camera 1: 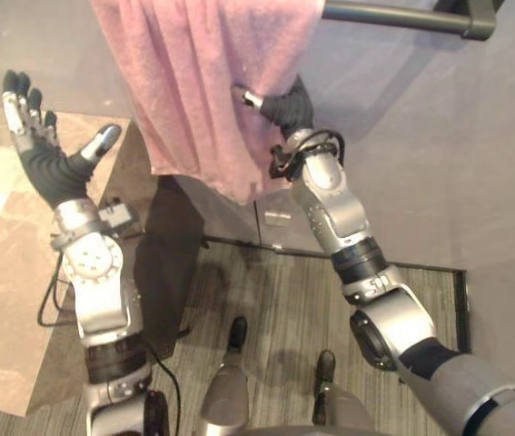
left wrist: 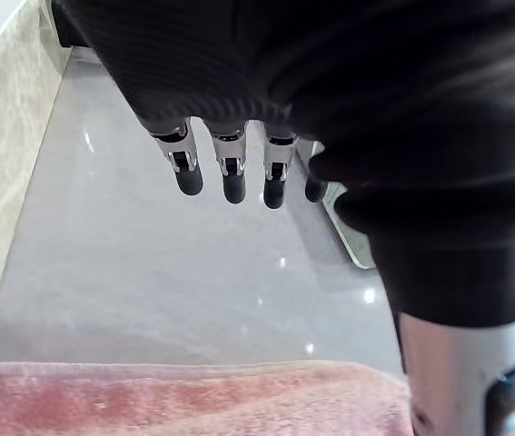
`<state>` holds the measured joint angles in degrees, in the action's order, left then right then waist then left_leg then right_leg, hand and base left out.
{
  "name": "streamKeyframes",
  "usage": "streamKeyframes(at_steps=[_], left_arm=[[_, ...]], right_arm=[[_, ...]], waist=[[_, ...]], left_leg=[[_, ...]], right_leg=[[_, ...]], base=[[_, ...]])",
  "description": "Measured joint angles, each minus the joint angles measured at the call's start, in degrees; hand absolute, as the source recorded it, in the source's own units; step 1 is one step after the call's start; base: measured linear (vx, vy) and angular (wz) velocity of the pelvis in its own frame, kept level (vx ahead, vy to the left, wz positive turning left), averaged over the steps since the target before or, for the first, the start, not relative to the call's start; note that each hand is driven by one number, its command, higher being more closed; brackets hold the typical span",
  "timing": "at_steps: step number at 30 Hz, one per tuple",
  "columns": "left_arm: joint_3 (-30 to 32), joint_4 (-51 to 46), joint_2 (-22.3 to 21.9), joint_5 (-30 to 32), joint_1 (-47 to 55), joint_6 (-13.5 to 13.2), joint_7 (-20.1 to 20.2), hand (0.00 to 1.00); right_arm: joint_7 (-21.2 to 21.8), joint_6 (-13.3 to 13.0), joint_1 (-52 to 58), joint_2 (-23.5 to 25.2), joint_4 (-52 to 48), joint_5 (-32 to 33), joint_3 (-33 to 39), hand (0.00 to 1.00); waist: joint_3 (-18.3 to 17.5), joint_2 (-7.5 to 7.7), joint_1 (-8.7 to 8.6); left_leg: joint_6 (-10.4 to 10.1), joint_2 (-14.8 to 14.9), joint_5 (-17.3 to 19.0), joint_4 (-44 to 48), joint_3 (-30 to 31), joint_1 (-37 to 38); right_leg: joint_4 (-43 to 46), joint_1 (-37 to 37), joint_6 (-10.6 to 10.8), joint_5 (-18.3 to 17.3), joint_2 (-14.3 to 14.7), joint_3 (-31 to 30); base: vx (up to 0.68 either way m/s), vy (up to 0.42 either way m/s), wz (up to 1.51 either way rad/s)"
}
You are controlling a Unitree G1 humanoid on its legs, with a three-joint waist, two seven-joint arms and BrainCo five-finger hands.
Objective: Organize washtable
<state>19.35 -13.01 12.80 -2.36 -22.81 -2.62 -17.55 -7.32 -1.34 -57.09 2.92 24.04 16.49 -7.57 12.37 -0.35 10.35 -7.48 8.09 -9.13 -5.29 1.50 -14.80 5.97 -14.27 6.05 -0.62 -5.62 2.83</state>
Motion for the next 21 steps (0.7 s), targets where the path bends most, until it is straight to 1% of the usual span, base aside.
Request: streamKeyframes(at_steps=[2, 3, 5, 6, 8, 9, 10, 11, 12, 13, 14, 15, 17, 19, 21], left_arm=[[-1.2, 3.3, 2.5, -2.3, -3.6, 0.1, 0.1, 0.0], [-1.5, 4.3, 3.1, -2.8, -4.6, 0.1, 0.2, 0.0], [-3.0, 7.1, 5.2, -4.8, -7.9, 0.1, 0.8, 0.0], [-4.5, 8.4, 7.3, -6.7, -10.2, 0.0, 1.7, 0.0], [-6.5, 9.7, 9.8, -8.8, -12.3, -0.1, 2.7, 0.0], [-8.5, 11.5, 11.3, -11.7, -14.2, -0.4, 3.8, 0.0], [-9.0, 12.1, 11.3, -13.0, -14.7, -0.9, 3.0, 0.0], [-9.2, 12.8, 11.7, -15.2, -14.8, -1.9, 3.2, 0.0], [-10.4, 13.7, 13.3, -18.2, -15.2, -3.2, 3.7, 0.0], [-11.0, 14.0, 13.8, -19.4, -15.6, -3.5, 3.8, 0.0], [-12.6, 15.2, 14.8, -22.8, -16.8, -4.5, 3.8, 0.0], [-13.5, 16.0, 15.5, -24.7, -17.2, -5.0, 3.9, 0.0], [-17.1, 17.8, 19.3, -30.7, -18.2, -6.2, 4.5, 0.0], [-21.6, 19.2, 23.2, -35.0, -20.3, -6.4, 5.1, 0.0], [-24.4, 20.4, 25.7, -36.5, -21.8, -6.1, 5.7, 0.0]], right_arm=[[0.0, -0.9, 0.0, 0.1, -0.9, 1.4, -0.1, 1.0], [0.0, -1.1, -0.1, 0.2, -0.9, 1.5, -0.2, 1.0], [0.0, -1.5, -0.1, 0.1, -1.5, 2.3, -0.4, 1.0], [0.0, -1.9, 0.0, 0.1, -2.5, 3.5, -0.7, 1.0], [-0.1, -2.6, 0.0, -0.6, -3.4, 4.4, -1.9, 1.0], [-0.2, -2.7, 0.2, -1.3, -4.5, 5.2, -2.8, 1.0], [-0.2, -2.7, 0.3, -1.7, -5.1, 5.7, -3.2, 1.0], [-0.2, -2.8, 0.6, -2.6, -5.8, 6.2, -3.9, 1.0], [-0.2, -2.8, 1.2, -3.9, -7.6, 7.0, -4.8, 1.0], [-0.2, -2.9, 1.5, -4.2, -8.4, 7.5, -5.0, 1.0], [-0.3, -3.2, 2.3, -4.9, -9.7, 8.2, -5.8, 1.0], [-0.3, -3.5, 2.8, -5.2, -10.2, 8.4, -6.2, 1.0], [-0.2, -3.8, 3.8, -5.8, -11.8, 8.9, -7.6, 1.0], [-0.3, -4.8, 4.5, -5.8, -12.5, 9.4, -9.0, 1.0], [-0.3, -4.9, 5.0, -5.8, -13.9, 10.3, -9.5, 1.0]], waist=[[0.1, 0.03, 0.04], [0.2, 0.04, 0.01], [0.7, 0.15, -0.01], [1.3, 0.35, 0.0], [1.7, 0.64, 0.0], [1.7, 0.68, 0.01], [1.7, 0.7, 0.02], [1.7, 0.72, 0.19], [1.8, 0.83, 0.66], [1.8, 0.86, 0.83], [1.9, 0.93, 1.42], [1.9, 1.03, 1.67], [2.0, 1.18, 1.95], [2.0, 1.26, 2.18], [2.0, 1.28, 2.55]], left_leg=[[0.0, -0.1, -0.2, 0.0, -0.4, -0.9], [0.3, -0.1, -0.5, 0.0, -0.4, -0.9], [0.3, 0.0, -0.5, 0.0, -0.5, -0.9], [0.3, 0.0, -0.5, 0.0, -0.7, -0.9], [0.3, 0.0, -0.5, 0.0, -1.3, -1.0], [0.3, 0.2, -0.5, 0.0, -1.4, -1.2], [0.3, 0.4, -0.5, 0.0, -1.4, -1.3], [0.3, 0.6, -0.5, 0.0, -1.5, -1.5], [0.3, 1.0, -0.4, 0.4, -1.5, -2.1], [0.2, 1.2, -0.4, 0.7, -1.5, -2.5], [0.0, 1.5, -0.3, 1.5, -1.5, -3.2], [-0.1, 1.6, -0.2, 1.8, -1.5, -3.3], [-0.3, 2.1, 0.0, 2.5, -2.0, -3.6], [-0.5, 3.4, 0.2, 3.8, -4.7, -4.3], [-0.3, 3.9, 0.3, 4.1, -6.1, -4.5]], right_leg=[[0.0, -1.1, 0.1, 0.4, 0.0, -0.4], [0.0, -1.1, 0.1, 0.4, 0.0, -0.4], [0.0, -1.2, 0.1, 0.5, 0.0, -0.5], [0.2, -1.4, 0.1, 0.5, 0.0, -0.8], [0.7, -2.1, 0.1, 0.5, -0.1, -1.3], [0.7, -2.3, 0.1, 0.5, -0.2, -1.4], [0.7, -2.4, 0.1, 0.5, -0.3, -1.4], [0.7, -2.5, 0.1, 0.5, -0.1, -1.5], [0.9, -3.0, 0.0, 0.6, 0.2, -1.6], [0.9, -3.2, -0.1, 0.7, 0.4, -1.5], [0.9, -3.3, -0.3, 0.8, 0.6, -1.4], [0.9, -3.3, -0.4, 0.8, 0.7, -1.4], [1.1, -3.3, -0.4, 0.9, 1.1, -1.3], [1.3, -3.3, -0.7, 1.0, 1.5, -1.1], [1.5, -3.5, -0.8, 1.1, 1.6, -1.2]], base=[[-0.02, 0.016, -0.07], [-0.01, 0.014, -0.06], [0.0, 0.007, -0.03], [-0.01, 0.013, -0.07], [0.0, 0.018, -0.11], [0.01, 0.017, -0.06], [0.0, 0.0, 0.0], [0.0, 0.0, 0.0], [0.0, 0.0, 0.0], [0.0, 0.0, 0.0], [0.0, 0.0, 0.0], [0.0, 0.0, 0.0], [-0.03, 0.0, 0.01], [-0.08, 0.002, 0.05], [-0.06, 0.007, -0.02]])
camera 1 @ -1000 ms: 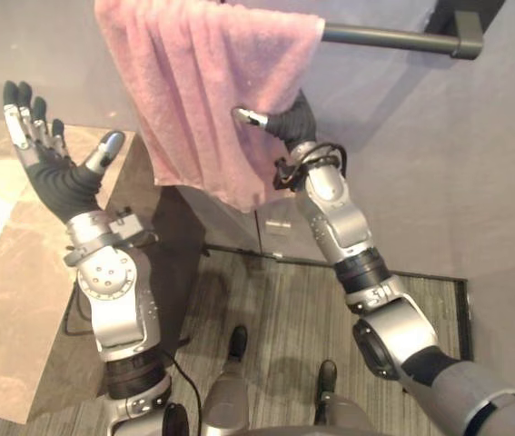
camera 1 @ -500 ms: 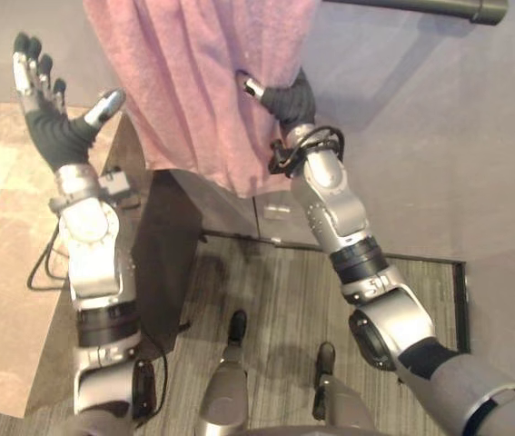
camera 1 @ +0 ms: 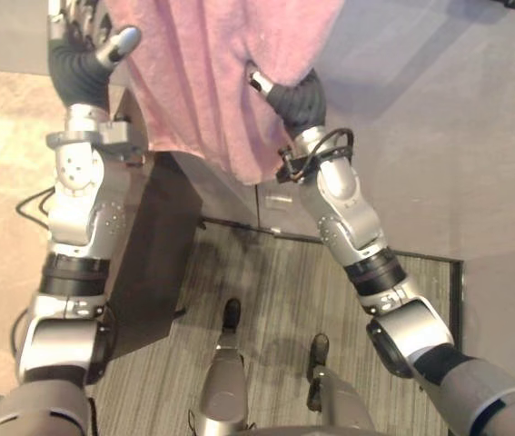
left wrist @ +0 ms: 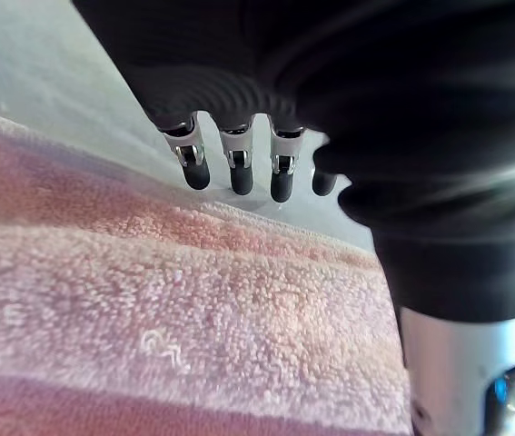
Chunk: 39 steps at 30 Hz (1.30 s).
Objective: Organize washtable
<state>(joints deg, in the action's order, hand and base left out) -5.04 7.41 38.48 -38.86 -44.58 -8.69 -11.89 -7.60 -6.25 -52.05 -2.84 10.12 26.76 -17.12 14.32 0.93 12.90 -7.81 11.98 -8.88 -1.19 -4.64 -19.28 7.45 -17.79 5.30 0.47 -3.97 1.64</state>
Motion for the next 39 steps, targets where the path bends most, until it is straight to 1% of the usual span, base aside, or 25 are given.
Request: streamKeyframes(at_steps=[2, 5, 8, 9, 11, 12, 13, 15, 16, 17, 18, 20, 22, 25, 27, 29, 33, 36, 37, 39], left_arm=[[-4.9, 0.0, 4.2, -0.7, -1.2, 0.8, 1.7, 0.0], [-9.1, 0.1, 7.1, -0.7, -3.0, 1.0, 3.3, 0.0], [-12.8, 0.0, 9.3, -0.8, -3.8, 0.9, 4.9, 0.0], [-13.5, 0.0, 10.3, -1.1, -3.9, 0.9, 6.0, 1.0], [-15.3, 0.0, 11.7, -1.6, -4.3, 0.9, 7.3, 1.0], [-16.8, 0.0, 12.8, -2.2, -5.3, 1.5, 9.0, 1.0], [-20.3, 0.0, 14.1, -2.5, -6.7, 2.6, 11.1, 1.0], [-22.9, -0.1, 14.2, -2.7, -7.0, 3.4, 13.1, 1.0], [-24.7, -0.1, 14.1, -2.7, -7.0, 4.0, 13.6, 1.0], [-24.9, -0.1, 14.1, -2.7, -7.0, 4.2, 13.9, 1.0], [-24.9, -0.1, 14.1, -2.7, -7.1, 4.4, 14.2, 1.0], [-24.9, -0.1, 13.9, -2.5, -7.2, 4.4, 14.1, 1.0], [-24.4, 0.0, 13.1, -1.1, -7.2, 4.3, 12.9, 1.0], [-22.9, 0.0, 10.4, 1.5, -7.1, 4.4, 11.8, 1.0], [-19.9, 0.0, 7.8, 3.9, -6.1, 4.4, 11.9, 1.0], [-18.8, -0.1, 6.6, 5.4, -5.5, 4.4, 11.9, 1.0], [-16.6, -0.7, 2.6, 8.1, -2.5, 4.4, 12.1, 1.0], [-15.6, -0.9, 1.4, 8.8, -2.0, 4.4, 12.5, 1.0], [-14.3, -1.2, 0.4, 9.5, -1.3, 4.4, 13.0, 1.0], [-14.1, -1.2, -0.1, 10.0, -1.2, 4.5, 13.1, 1.0]], right_arm=[[0.0, -1.1, 0.1, -0.5, -0.7, 1.0, -1.4, 1.0], [0.0, -1.7, 0.1, -1.6, -1.0, 2.2, -1.9, 1.0], [0.0, -2.4, 0.5, -2.5, -1.8, 2.5, -3.0, 1.0], [0.0, -2.4, 1.1, -2.5, -2.7, 2.6, -3.3, 1.0], [0.0, -2.5, 1.6, -2.5, -3.0, 2.8, -3.3, 1.0], [0.0, -2.5, 2.4, -2.5, -3.5, 2.9, -3.2, 1.0], [0.1, -2.4, 3.0, -2.3, -4.2, 2.9, -3.4, 1.0], [0.2, -2.4, 3.1, -2.1, -4.7, 2.9, -4.0, 1.0], [0.3, -2.5, 3.1, -1.7, -4.9, 2.9, -4.8, 1.0], [0.3, -2.5, 3.1, -1.7, -4.9, 2.9, -4.9, 1.0], [0.3, -2.5, 3.2, -2.0, -5.0, 2.9, -5.3, 1.0], [0.3, -2.5, 3.8, -2.4, -5.7, 2.9, -5.4, 1.0], [0.4, -2.5, 5.3, -2.6, -7.4, 2.3, -4.9, 1.0], [0.9, -2.4, 6.7, -2.6, -7.4, 1.5, -3.0, 1.0], [2.0, -2.3, 7.2, -2.5, -7.4, -0.1, -1.1, 1.0], [2.7, -2.2, 7.8, -2.6, -7.3, -0.9, -0.1, 1.0], [3.8, -1.8, 9.7, -2.6, -7.1, -4.5, 1.8, 1.0], [4.9, -1.1, 10.0, -2.7, -6.9, -5.9, 3.2, 1.0], [5.3, -1.1, 10.1, -2.9, -6.7, -6.5, 3.4, 1.0], [5.5, -1.0, 10.1, -3.3, -6.4, -7.2, 3.9, 1.0]], waist=[[0.0, 0.06, 0.37], [-0.1, 0.21, 0.4], [-0.4, 0.73, 0.41], [-0.7, 1.13, 0.41], [-1.1, 1.84, 0.42], [-1.4, 2.34, 0.37], [-1.7, 2.78, 0.06], [-1.8, 2.94, -0.99], [-1.8, 2.95, -1.82], [-1.8, 2.95, -2.16], [-1.8, 2.95, -2.71], [-1.8, 2.92, -2.79], [-1.8, 2.89, -2.82], [-1.8, 2.89, -2.72], [-1.8, 2.88, -2.73], [-1.8, 2.88, -2.75], [-3.8, 2.73, -2.72], [-4.1, 2.61, -2.74], [-4.2, 2.49, -2.83], [-4.2, 2.45, -2.77]], left_leg=[[0.0, 0.1, -0.1, 0.3, -1.2, 0.0], [0.0, 0.1, -0.4, 0.3, -1.5, 0.0], [-0.1, 0.1, -0.6, 0.3, -2.0, -0.1], [0.1, 0.1, -0.8, 0.3, -2.2, -0.2], [0.2, 0.0, -0.8, 0.3, -2.5, -0.2], [0.5, -0.1, -1.1, 0.4, -2.7, -0.2], [0.5, -0.2, -1.0, 0.4, -2.8, -0.2], [0.5, -0.3, -1.1, 0.4, -3.0, -0.2], [0.5, -0.4, -1.1, 0.4, -3.2, -0.1], [0.5, -0.3, -1.0, 0.4, -3.3, 0.0], [0.5, -0.2, -1.0, 0.4, -3.5, 0.1], [0.5, 0.0, -1.0, 0.4, -3.8, 0.4], [0.4, 0.0, -1.0, 0.4, -4.0, 0.5], [0.4, -0.1, -1.0, 0.3, -4.0, 0.5], [0.4, -0.2, -1.0, 0.3, -3.9, 0.7], [0.4, -0.2, -1.0, 0.3, -3.9, 1.1], [0.4, -0.3, -1.0, -0.1, -4.0, 1.2], [0.5, -0.4, -1.0, -0.1, -3.9, 1.2], [0.5, -0.5, -1.0, -0.1, -4.0, 1.2], [0.5, -0.6, -1.0, -0.2, -3.9, 1.2]], right_leg=[[0.3, -0.4, 0.0, 0.1, -0.1, -0.5], [0.1, -0.5, 0.1, 0.4, -0.2, -0.5], [-0.5, -0.5, 0.1, 1.0, -0.2, -0.6], [-1.0, -0.5, 0.2, 1.2, -0.1, -0.7], [-1.4, -0.4, 0.1, 1.6, -0.1, -0.8], [-1.5, -0.3, 0.1, 1.7, -0.1, -0.8], [-1.5, -0.3, 0.1, 1.7, -0.3, -0.8], [-1.5, -0.3, 0.1, 1.7, -0.4, -0.8], [-1.5, -0.3, 0.1, 1.7, -0.4, -0.9], [-1.5, -0.3, 0.1, 1.7, -0.4, -1.0], [-1.5, -0.3, 0.1, 1.7, -0.3, -1.0], [-1.5, -0.3, 0.1, 1.7, -0.1, -1.2], [-1.5, -0.3, 0.1, 1.7, -0.1, -1.3], [-1.5, -0.1, 0.1, 1.7, -0.3, -1.0], [-1.5, 0.1, 0.1, 1.7, -0.3, -0.9], [-1.6, 0.4, 0.0, 1.7, -0.3, -0.8], [-1.7, 0.4, -0.1, 1.5, -0.3, -0.6], [-1.7, 0.4, -0.1, 1.5, -0.3, -0.6], [-1.7, 0.4, -0.1, 1.5, -0.3, -0.6], [-1.7, 0.4, -0.1, 1.5, -0.3, -0.6]], base=[[-0.08, 0.018, -0.1], [-0.04, 0.014, -0.04], [0.0, 0.01, -0.06], [0.02, 0.015, -0.07], [0.03, 0.019, -0.05], [0.04, 0.027, -0.03], [0.05, 0.03, -0.02], [0.05, 0.032, -0.03], [0.05, 0.035, -0.06], [0.04, 0.029, -0.08], [0.04, 0.015, -0.1], [0.04, 0.011, -0.09], [0.03, 0.021, -0.02], [0.0, 0.026, 0.03], [-0.01, 0.048, 0.03], [-0.02, 0.037, 0.01], [-0.01, 0.018, 0.01], [0.0, 0.0, 0.0], [0.0, 0.0, 0.0], [0.01, 0.04, 0.0]])
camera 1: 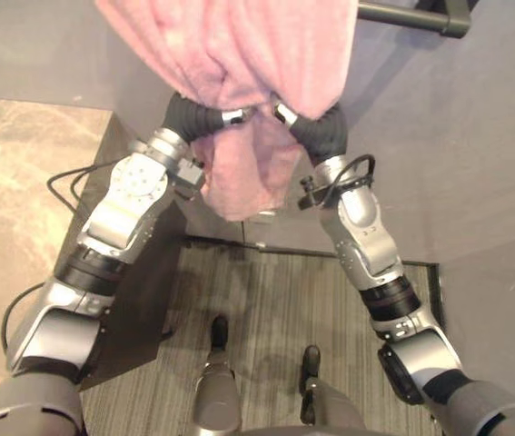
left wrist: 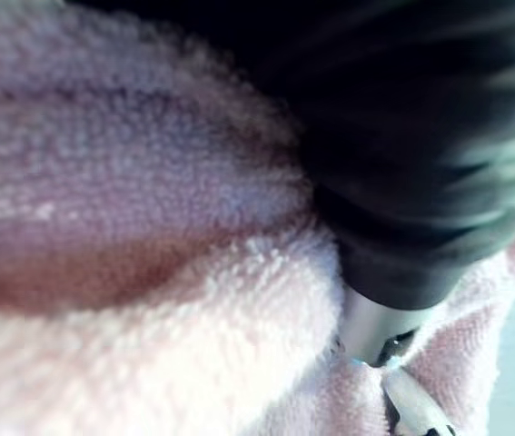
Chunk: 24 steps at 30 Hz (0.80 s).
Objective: Organize washtable
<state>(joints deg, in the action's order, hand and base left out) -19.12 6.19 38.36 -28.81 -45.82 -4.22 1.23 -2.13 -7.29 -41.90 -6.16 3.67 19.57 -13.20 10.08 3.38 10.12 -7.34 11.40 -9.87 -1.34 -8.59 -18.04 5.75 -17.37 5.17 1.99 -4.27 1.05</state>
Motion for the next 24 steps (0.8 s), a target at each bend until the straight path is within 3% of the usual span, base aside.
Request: streamKeyframes(at_steps=[1, 11, 15, 24], left_arm=[[0.1, 0.0, 0.0, 0.4, 0.0, 0.0, 0.0, 0.0], [6.3, -0.1, -1.7, 2.5, 2.6, 0.7, 1.1, 0.0], [12.1, -0.1, -1.7, 2.6, 4.7, 0.7, 0.3, 0.0], [19.9, -1.2, -2.8, 5.9, 9.6, 0.7, -1.5, 0.0]], right_arm=[[0.2, 0.1, 0.1, -0.3, 0.0, -0.1, 0.3, 1.0], [1.3, 1.0, 1.0, -2.6, 0.5, -2.3, 3.5, 1.0], [1.5, 1.0, 2.0, -5.1, 0.6, -3.0, 5.3, 1.0], [2.3, 0.8, 2.8, -5.6, 0.6, -4.5, 6.5, 1.0]], waist=[[0.0, 0.0, 0.01], [0.0, 0.01, 0.02], [-0.1, -0.05, 0.07], [-0.1, -0.05, 0.07]], left_leg=[[0.0, 0.0, 0.0, 0.0, 0.0, 0.0], [0.0, -0.1, 0.0, 0.0, -0.2, 0.4], [0.0, -0.2, 0.0, 0.0, -0.2, 0.5], [0.0, -0.2, 0.1, 0.2, -0.2, 0.5]], right_leg=[[0.0, 0.0, 0.0, 0.0, 0.0, 0.0], [0.0, 0.0, 0.0, 0.0, 0.0, -0.7], [0.0, 0.0, 0.0, 0.0, 0.0, -0.9], [0.0, 0.1, 0.0, 0.0, 0.0, -0.9]], base=[[0.01, 0.045, 0.0], [0.0, 0.033, -0.03], [-0.01, 0.039, -0.02], [0.0, 0.0, 0.0]])
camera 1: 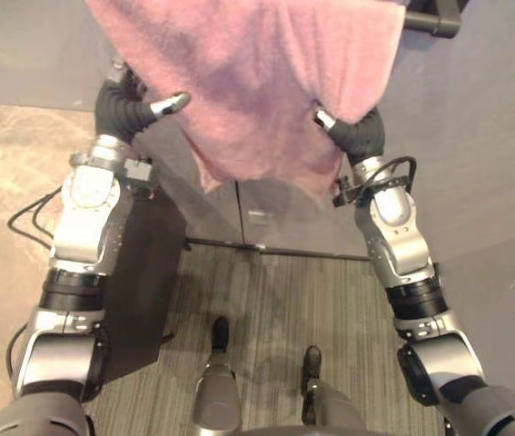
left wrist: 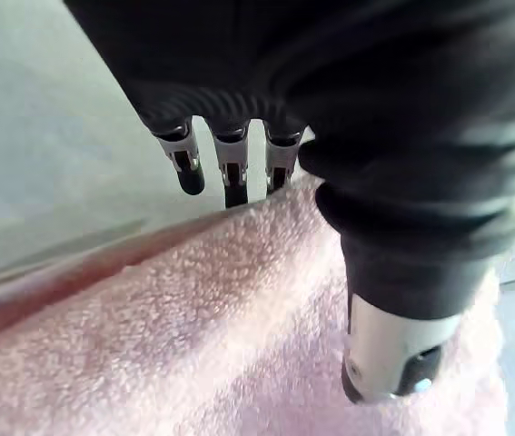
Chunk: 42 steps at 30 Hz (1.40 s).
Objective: Organize washtable
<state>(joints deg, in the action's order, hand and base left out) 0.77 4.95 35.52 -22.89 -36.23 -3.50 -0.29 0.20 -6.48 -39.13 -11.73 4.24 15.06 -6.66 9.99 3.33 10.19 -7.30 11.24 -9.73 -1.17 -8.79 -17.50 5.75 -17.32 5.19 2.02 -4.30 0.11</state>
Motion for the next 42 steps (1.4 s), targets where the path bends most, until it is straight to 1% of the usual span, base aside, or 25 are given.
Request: streamKeyframes(at_steps=[6, 8, 11, 12, 15, 16, 19, 23, 25, 29, 30, 36, 39, 40, 42], left_arm=[[2.4, -1.5, -1.0, -0.1, 1.5, -0.1, -0.2, 0.0], [2.4, -1.5, -1.1, -0.1, 1.5, -0.1, -0.4, 0.0], [2.4, -1.5, -1.2, -0.1, 1.5, -0.1, -1.1, 0.0], [2.5, -1.5, -2.0, -0.2, 1.5, -0.1, -1.2, 0.0], [2.7, -1.5, -3.6, -0.4, 1.5, -0.2, -1.3, 0.0], [2.8, -1.5, -4.0, -0.4, 1.5, -0.3, -1.5, 1.0], [2.8, -1.5, -4.1, -0.4, 1.5, -0.3, -2.3, 1.0], [2.7, -1.5, -6.2, -0.4, 1.2, -0.3, -2.4, 1.0], [2.3, -1.5, -6.4, -0.4, 1.2, -0.2, -2.6, 1.0], [1.5, 0.2, -8.0, -0.3, -0.7, -0.2, -3.8, 1.0], [1.4, 0.5, -8.1, -0.1, -1.3, -0.2, -3.9, 1.0], [0.8, 0.6, -8.7, 0.0, -1.5, -0.2, -4.8, 1.0], [0.9, 0.6, -9.7, 0.1, -1.6, -0.2, -5.0, 1.0], [1.0, 0.6, -10.0, 0.1, -1.6, -0.2, -5.0, 0.0], [1.1, 0.6, -10.2, 0.2, -1.6, -0.2, -5.1, 0.0]], right_arm=[[0.0, -0.1, 0.2, -0.1, 0.0, 0.0, 0.1, 1.0], [0.0, -0.1, 0.3, 0.0, 0.0, 0.0, 0.1, 1.0], [-0.1, -0.1, 0.6, 0.0, 0.0, -0.1, 0.4, 1.0], [-0.1, -0.1, 1.0, 0.0, 0.0, -0.5, 1.7, 1.0], [-0.2, -0.3, 1.2, 0.0, 0.0, -1.2, 2.3, 1.0], [-0.3, -0.4, 1.3, 0.0, 0.0, -1.2, 2.4, 1.0], [-0.5, -0.5, 1.3, 0.0, 0.0, -1.7, 2.4, 1.0], [-0.5, -0.5, 1.7, 0.1, 0.0, -1.7, 2.4, 1.0], [-0.5, -0.5, 1.7, 0.0, 0.0, -1.7, 2.4, 1.0], [-1.2, -0.6, 1.6, 0.1, -0.2, -1.7, 2.3, 1.0], [-1.2, -0.6, 1.4, 0.1, -0.2, -1.6, 2.2, 0.0], [-1.2, -0.6, 1.4, 0.1, -0.2, -1.6, 2.0, 0.0], [-1.2, -0.6, 1.7, 0.1, -0.2, -1.6, 1.6, 0.0], [-1.2, -0.6, 2.2, 0.1, -0.2, -1.6, 1.6, 0.0], [-1.2, -0.4, 3.5, 0.1, -0.1, -1.7, 1.6, 0.0]], waist=[[0.0, 0.02, 0.04], [0.0, 0.02, 0.05], [-0.1, 0.04, -0.04], [-0.1, 0.04, -0.02], [-0.1, 0.03, -0.18], [-0.1, 0.03, -0.18], [-0.9, 0.0, -0.17], [-1.1, 0.01, -0.39], [-1.1, 0.03, -0.57], [-1.8, 0.05, -0.51], [-1.8, 0.04, -0.52], [-1.8, 0.04, -0.81], [-1.8, 0.0, -1.42], [-1.9, -0.01, -1.45], [-1.9, -0.02, -1.57]], left_leg=[[-0.1, 0.0, 0.4, 0.7, 0.0, -0.2], [0.0, 0.2, 1.2, 2.1, 0.1, -0.8], [0.0, 0.2, 1.3, 2.2, 0.1, -0.8], [-0.1, 0.2, 1.3, 2.2, 0.0, -0.9], [-0.1, 0.3, 1.4, 2.3, 0.1, -1.1], [-0.2, 0.3, 1.4, 2.3, 0.1, -1.3], [-0.1, 0.5, 1.8, 3.3, 0.1, -2.5], [-0.1, 0.5, 2.3, 4.2, 0.1, -2.7], [-0.2, 0.6, 2.4, 4.3, 0.0, -2.8], [-0.2, 0.8, 2.4, 4.7, 0.1, -4.2], [-0.2, 0.8, 2.4, 5.0, 0.1, -4.6], [-0.2, 0.8, 2.4, 5.1, -0.1, -4.7], [-0.2, 0.8, 2.4, 5.2, -0.3, -4.6], [-0.2, 0.8, 2.4, 5.2, -0.6, -4.6], [-0.2, 0.8, 2.4, 5.2, -0.7, -4.4]], right_leg=[[0.0, 0.1, 0.0, 0.0, 0.0, -0.1], [0.0, 0.1, 0.0, 0.0, 0.0, -0.1], [-0.1, 0.1, 0.0, 0.0, 0.0, -0.2], [-0.1, 0.0, 0.0, 0.0, 0.0, -0.2], [-0.2, -0.1, 0.0, 0.0, 0.1, -0.1], [-0.3, -0.2, 0.0, 0.0, 0.1, -0.1], [-0.3, -1.0, 0.0, 0.1, 0.2, -0.1], [-0.2, -0.9, 0.0, 0.1, 0.2, -0.2], [-0.3, -0.9, 0.0, 0.1, 0.2, -0.3], [-0.3, -2.2, 0.0, 0.2, 0.1, -0.4], [-0.3, -2.5, 0.0, 0.3, 0.1, -0.5], [-0.2, -2.8, 0.2, 0.4, 0.1, -1.1], [-0.2, -2.8, 0.2, 0.5, 0.1, -1.3], [-0.1, -2.8, 0.2, 0.5, 0.2, -1.3], [0.0, -2.8, 0.2, 0.5, 0.2, -1.4]], base=[[0.0, 0.0, 0.0], [0.0, 0.0, 0.0], [0.0, 0.01, 0.0], [0.01, 0.041, -0.01], [0.0, 0.012, 0.0], [0.0, 0.0, 0.0], [0.0, 0.0, 0.0], [0.0, 0.017, -0.01], [0.0, 0.0, 0.0], [0.0, 0.0, 0.0], [0.0, 0.017, -0.03], [0.01, 0.018, -0.03], [-0.01, 0.024, -0.01], [-0.02, 0.031, -0.01], [-0.01, 0.012, -0.02]])
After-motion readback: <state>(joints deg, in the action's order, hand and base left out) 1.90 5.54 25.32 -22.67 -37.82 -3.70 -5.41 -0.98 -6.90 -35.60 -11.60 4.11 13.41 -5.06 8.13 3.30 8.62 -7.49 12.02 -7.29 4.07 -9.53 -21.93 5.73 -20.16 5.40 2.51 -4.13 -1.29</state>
